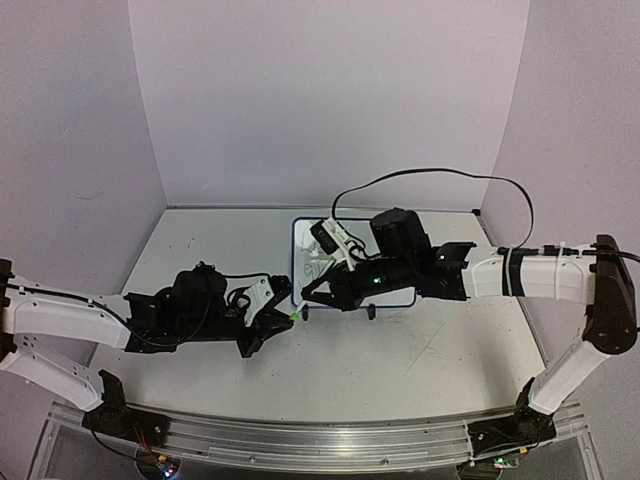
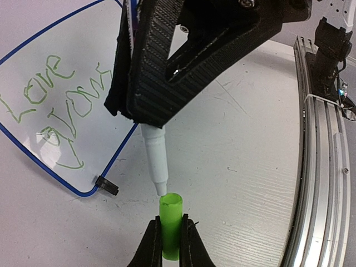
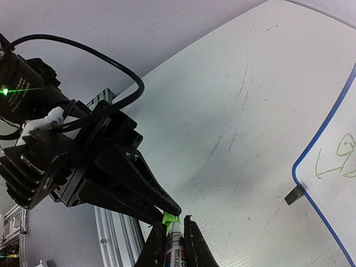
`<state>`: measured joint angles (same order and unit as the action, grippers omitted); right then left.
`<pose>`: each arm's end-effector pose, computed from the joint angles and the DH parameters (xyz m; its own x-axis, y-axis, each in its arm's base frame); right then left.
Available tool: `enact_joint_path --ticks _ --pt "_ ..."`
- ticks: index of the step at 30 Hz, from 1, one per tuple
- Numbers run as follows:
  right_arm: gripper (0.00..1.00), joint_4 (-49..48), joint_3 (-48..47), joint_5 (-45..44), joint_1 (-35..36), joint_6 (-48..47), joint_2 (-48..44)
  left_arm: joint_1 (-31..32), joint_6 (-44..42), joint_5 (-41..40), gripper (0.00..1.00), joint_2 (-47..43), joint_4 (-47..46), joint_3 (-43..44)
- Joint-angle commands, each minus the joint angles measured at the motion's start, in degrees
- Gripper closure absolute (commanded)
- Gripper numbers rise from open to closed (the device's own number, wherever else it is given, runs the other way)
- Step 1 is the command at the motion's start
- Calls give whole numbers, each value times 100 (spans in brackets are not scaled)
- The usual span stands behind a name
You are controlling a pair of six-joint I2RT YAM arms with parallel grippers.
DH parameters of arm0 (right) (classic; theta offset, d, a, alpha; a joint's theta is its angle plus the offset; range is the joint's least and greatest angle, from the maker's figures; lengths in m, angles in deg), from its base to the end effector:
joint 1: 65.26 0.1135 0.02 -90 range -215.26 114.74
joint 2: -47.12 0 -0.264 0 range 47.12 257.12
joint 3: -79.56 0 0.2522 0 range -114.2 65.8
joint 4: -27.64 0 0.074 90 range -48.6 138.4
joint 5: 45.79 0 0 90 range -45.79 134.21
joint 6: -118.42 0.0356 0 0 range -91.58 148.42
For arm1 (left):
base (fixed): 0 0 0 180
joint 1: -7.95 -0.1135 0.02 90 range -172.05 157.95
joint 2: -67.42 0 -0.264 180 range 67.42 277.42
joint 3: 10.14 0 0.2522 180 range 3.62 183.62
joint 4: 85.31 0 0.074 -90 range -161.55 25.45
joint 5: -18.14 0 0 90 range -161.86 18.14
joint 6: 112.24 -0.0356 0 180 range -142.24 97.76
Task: Write a sentence on the whiteboard
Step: Insert the whiteboard marker without the cap into the pen cap.
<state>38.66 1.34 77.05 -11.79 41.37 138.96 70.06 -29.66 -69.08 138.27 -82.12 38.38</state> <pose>0.2036 0.3072 0.2747 -0.4589 -0.3032 -0.8352 -0.8883 0.1765 0.4240 0.1227 -0.2355 0.2199 -0.0832 0.4329 -0.8976 0.9217 0.3758 0.0958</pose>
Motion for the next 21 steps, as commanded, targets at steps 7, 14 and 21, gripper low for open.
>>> enact_joint_path --ticks 7,14,21 --pt "100 -236 4 165 46 51 27 19 82 -92 100 -179 -235 -47" --pt "100 -244 -31 234 84 66 180 22 87 -113 100 -185 -240 -60" --pt "100 -287 -94 196 154 53 446 24 122 -112 100 -182 -244 -49"
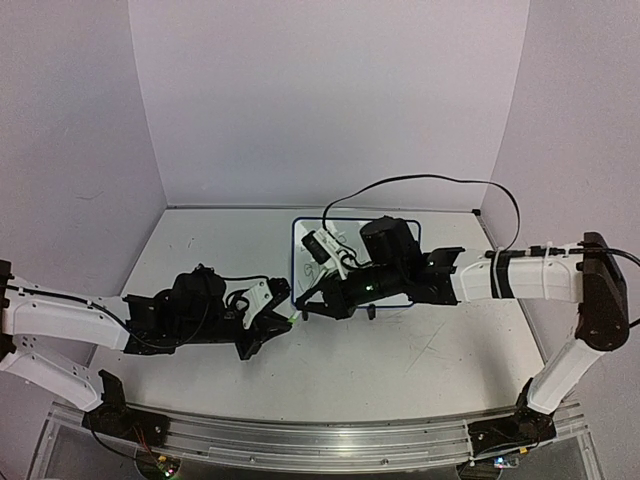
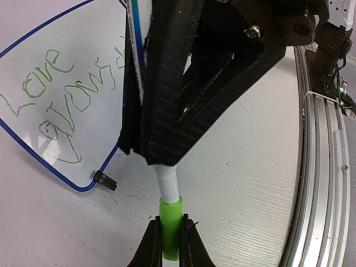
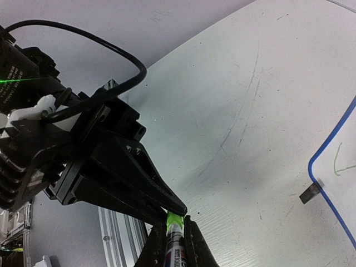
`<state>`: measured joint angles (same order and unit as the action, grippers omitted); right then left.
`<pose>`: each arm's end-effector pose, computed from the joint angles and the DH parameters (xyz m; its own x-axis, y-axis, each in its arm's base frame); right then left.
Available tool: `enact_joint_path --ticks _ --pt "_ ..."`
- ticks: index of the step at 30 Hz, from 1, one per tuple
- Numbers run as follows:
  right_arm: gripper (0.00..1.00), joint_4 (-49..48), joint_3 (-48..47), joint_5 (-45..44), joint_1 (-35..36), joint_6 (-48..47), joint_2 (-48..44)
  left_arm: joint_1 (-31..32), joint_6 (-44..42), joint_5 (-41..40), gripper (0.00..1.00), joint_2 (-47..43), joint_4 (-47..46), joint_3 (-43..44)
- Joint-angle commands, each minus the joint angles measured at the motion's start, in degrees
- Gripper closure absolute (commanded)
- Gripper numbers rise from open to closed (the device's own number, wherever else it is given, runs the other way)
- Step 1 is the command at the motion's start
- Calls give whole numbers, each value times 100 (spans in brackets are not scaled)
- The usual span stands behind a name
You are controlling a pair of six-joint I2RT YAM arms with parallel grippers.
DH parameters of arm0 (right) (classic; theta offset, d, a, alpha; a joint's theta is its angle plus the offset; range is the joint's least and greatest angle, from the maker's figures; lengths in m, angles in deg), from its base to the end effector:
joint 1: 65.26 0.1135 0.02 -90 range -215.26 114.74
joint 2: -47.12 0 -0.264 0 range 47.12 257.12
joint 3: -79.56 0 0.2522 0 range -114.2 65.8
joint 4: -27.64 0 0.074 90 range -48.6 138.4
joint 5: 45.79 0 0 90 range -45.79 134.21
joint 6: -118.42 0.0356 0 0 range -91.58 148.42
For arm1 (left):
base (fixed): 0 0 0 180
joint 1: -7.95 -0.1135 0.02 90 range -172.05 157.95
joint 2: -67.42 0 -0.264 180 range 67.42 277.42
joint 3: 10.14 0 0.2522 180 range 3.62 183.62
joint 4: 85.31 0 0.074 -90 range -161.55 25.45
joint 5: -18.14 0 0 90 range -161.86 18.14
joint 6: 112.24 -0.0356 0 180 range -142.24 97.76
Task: Write a sentence on the whiteboard
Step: Insert the whiteboard marker without the cap into the pen cap.
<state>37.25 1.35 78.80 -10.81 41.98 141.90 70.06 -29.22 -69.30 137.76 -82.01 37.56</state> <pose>0.2024 0.3180 0.2591 -0.4759 -0.3339 -0.8137 -0.8789 0.1465 0.4539 0.1214 -0.2327 0.2171 -0.0935 0.4362 -0.8950 0.9199 0.3816 0.0899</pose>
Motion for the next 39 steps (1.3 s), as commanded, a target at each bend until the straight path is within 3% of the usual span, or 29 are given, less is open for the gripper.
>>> enact_joint_path --ticks 1,12,21,30,33,39 --pt "100 -154 -95 -14 69 -11 180 21 88 -84 100 -134 -259 34" --pt "100 -573 -15 -73 254 343 602 21 981 -369 100 112 -562 441" --pt "100 -955 75 -435 508 584 1011 49 929 -385 100 270 -622 892" --pt "100 -1055 -34 -548 806 892 1480 249 494 -1165 100 72 -630 945" --pt "100 -1132 104 -964 800 1069 1213 273 558 -1155 100 18 -612 850" --pt "65 -1015 580 -1595 335 1513 -46 268 1420 -1246 100 -218 -392 74"
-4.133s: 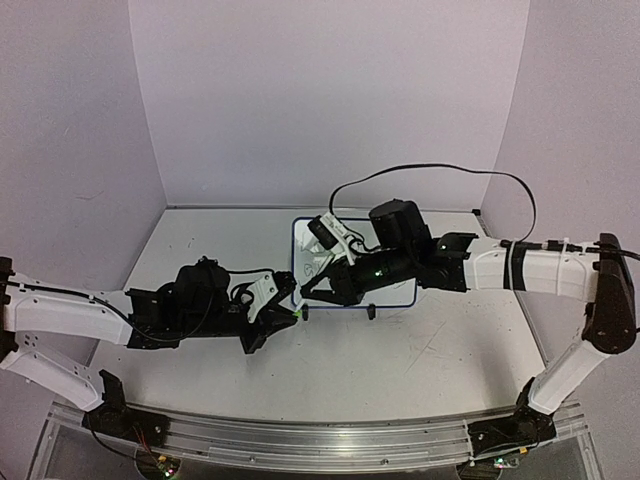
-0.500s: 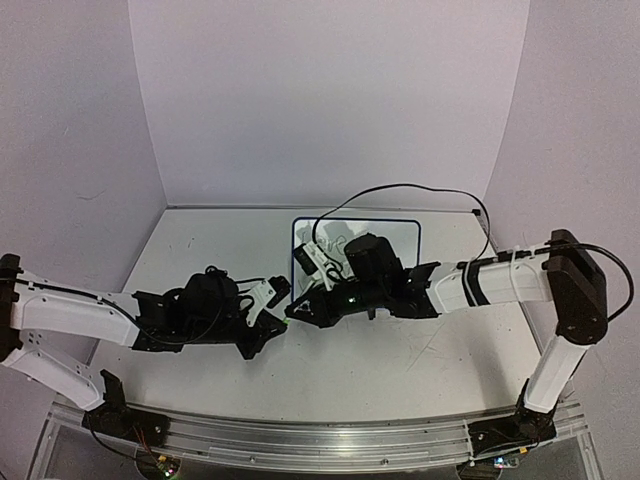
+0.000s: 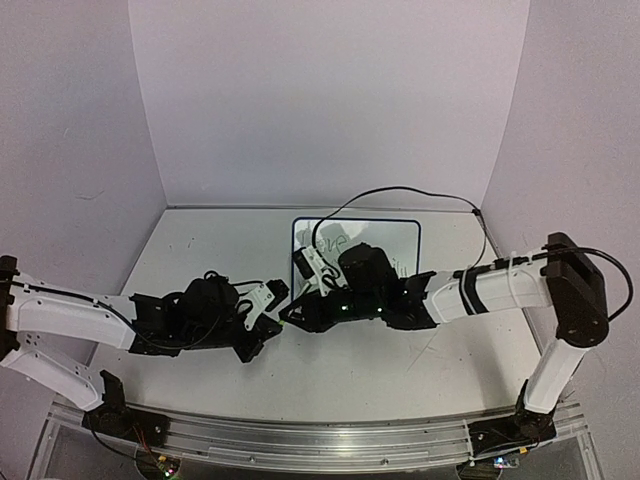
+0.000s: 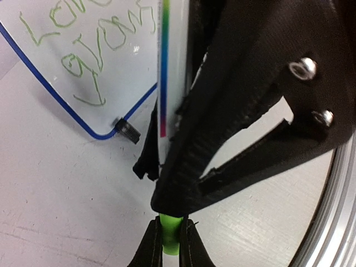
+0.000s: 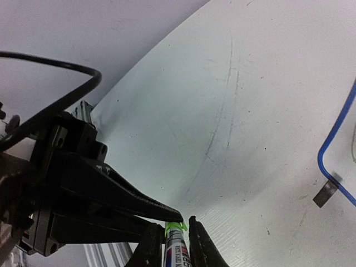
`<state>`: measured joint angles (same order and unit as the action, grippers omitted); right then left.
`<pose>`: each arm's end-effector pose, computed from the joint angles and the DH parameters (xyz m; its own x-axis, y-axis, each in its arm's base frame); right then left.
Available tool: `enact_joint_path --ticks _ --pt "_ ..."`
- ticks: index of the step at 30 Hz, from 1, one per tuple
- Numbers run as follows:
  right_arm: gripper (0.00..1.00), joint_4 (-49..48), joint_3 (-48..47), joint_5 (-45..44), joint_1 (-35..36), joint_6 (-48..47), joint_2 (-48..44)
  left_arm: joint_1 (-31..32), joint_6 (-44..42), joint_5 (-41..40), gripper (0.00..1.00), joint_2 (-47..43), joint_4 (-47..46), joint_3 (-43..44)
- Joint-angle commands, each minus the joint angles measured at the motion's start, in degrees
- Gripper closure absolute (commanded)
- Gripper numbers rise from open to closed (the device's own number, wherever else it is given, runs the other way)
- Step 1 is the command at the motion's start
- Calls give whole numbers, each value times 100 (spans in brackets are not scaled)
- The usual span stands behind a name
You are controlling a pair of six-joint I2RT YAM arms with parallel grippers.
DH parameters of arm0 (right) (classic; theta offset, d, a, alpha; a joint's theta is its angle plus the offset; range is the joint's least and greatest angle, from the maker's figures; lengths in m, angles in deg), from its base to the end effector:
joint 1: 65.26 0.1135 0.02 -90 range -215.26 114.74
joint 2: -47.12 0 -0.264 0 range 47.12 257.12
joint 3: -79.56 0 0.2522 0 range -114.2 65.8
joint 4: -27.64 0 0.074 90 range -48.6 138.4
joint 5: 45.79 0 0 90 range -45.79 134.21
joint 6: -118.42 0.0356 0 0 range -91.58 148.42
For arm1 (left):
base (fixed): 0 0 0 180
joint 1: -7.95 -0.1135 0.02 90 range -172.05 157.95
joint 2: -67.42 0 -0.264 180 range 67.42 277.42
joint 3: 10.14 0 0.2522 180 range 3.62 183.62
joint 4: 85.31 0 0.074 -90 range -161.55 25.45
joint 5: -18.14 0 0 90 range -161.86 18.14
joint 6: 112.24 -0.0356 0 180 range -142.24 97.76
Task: Write a sentence on the whiteboard
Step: Insert the whiteboard marker without the cap into the pen cap, then put down the whiteboard marker at the center of the board.
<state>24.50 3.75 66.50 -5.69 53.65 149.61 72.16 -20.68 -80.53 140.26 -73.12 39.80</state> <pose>0.1912 0.3522 0.2153 -0.5981 -0.2396 -0.7648 -0.7948 0.2995 0.5278 0.1196 -0.2352 0.2048 -0.2728 0.5027 -0.8203 0.8293 0.5551 0.0643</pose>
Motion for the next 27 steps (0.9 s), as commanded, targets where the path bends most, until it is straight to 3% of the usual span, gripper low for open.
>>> enact_joint_path --ticks 1,3,7,12,16,22,27 --pt "57 379 436 -443 -249 311 -1098 47 752 -126 100 -450 -1226 -289" --pt "16 753 567 -617 -474 154 -1605 45 1052 -21 100 -341 -1047 -438" --pt "3 1593 777 -1137 -905 -266 -2648 45 1328 369 100 -144 -718 -507" --pt "2 2567 968 -2615 -1205 -885 -4148 55 1051 840 100 529 -23 23" --pt "2 3034 762 -3250 -1240 -1245 -4558 57 781 979 100 1089 586 583" --pt "2 3131 781 -3419 -1244 -1349 -4646 44 713 619 100 1525 1693 1195" --pt "2 3132 830 -3444 -1240 -1399 -4653 44 1344 715 100 1544 2273 1035"
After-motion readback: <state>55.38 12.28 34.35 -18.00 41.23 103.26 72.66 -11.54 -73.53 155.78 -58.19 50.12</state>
